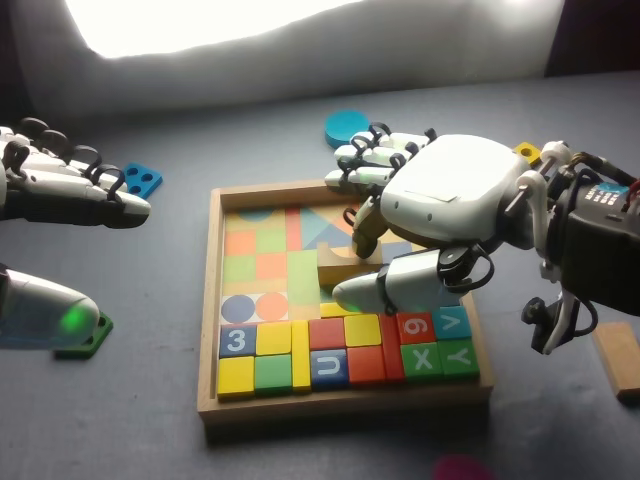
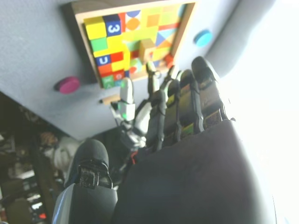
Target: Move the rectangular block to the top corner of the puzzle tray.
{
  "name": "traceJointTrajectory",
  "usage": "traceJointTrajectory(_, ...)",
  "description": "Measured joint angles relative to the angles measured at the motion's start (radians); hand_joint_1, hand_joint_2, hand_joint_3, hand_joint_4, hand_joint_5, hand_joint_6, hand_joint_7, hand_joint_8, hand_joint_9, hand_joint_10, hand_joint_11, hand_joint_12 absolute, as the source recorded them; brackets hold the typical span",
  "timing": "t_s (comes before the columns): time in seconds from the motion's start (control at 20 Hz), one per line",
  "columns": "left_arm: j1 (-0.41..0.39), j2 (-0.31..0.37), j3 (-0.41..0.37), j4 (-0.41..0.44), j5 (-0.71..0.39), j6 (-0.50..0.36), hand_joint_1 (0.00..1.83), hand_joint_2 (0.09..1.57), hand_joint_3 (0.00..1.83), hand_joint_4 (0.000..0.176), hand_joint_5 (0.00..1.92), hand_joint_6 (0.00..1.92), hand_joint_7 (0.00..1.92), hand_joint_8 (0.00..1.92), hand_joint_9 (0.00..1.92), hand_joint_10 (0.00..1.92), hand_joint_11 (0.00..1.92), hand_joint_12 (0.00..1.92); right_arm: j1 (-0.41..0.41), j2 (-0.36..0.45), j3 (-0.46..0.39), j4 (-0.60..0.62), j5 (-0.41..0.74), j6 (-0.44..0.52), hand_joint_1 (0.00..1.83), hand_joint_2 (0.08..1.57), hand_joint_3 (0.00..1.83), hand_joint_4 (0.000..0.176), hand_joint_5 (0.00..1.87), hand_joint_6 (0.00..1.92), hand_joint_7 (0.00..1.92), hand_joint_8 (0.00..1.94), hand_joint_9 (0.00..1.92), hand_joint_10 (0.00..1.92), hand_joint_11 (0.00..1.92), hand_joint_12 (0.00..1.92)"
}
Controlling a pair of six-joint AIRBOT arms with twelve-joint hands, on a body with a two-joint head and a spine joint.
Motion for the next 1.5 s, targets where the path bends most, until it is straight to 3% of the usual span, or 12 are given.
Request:
traceJointTrajectory(0.6,0.000,0.000,0.000,0.000,0.000,0.000,0.00,1.27,0.00,0.026,0.14,0.00,0.10,0.00,0.06,0.00,0.00,0.40,0.005,-0.024,0.021,-0.002,-0.009,-0.005,0.00,1.16,0.01,0.000,0.78,0.24,0.17,0.01,0.00,0.00,0.00,0.00)
traceJointTrajectory(0.9,0.000,0.000,0.000,0.000,0.000,0.000,0.00,1.28,0.00,0.017,0.15,0.00,0.10,0.00,0.08,0.00,0.00,0.41,0.005,-0.024,0.021,-0.002,-0.013,-0.006,0.00,1.15,0.00,0.000,0.78,0.24,0.18,0.01,0.00,0.00,0.00,0.00)
traceJointTrajectory(1.5,-0.001,0.000,0.000,0.000,0.000,0.000,0.00,1.28,0.00,0.016,0.13,0.00,0.10,0.00,0.07,0.00,0.00,0.41,-0.001,-0.002,0.024,-0.002,-0.019,-0.018,0.00,1.16,0.00,0.000,0.76,0.25,0.17,0.00,0.00,0.00,0.00,0.00)
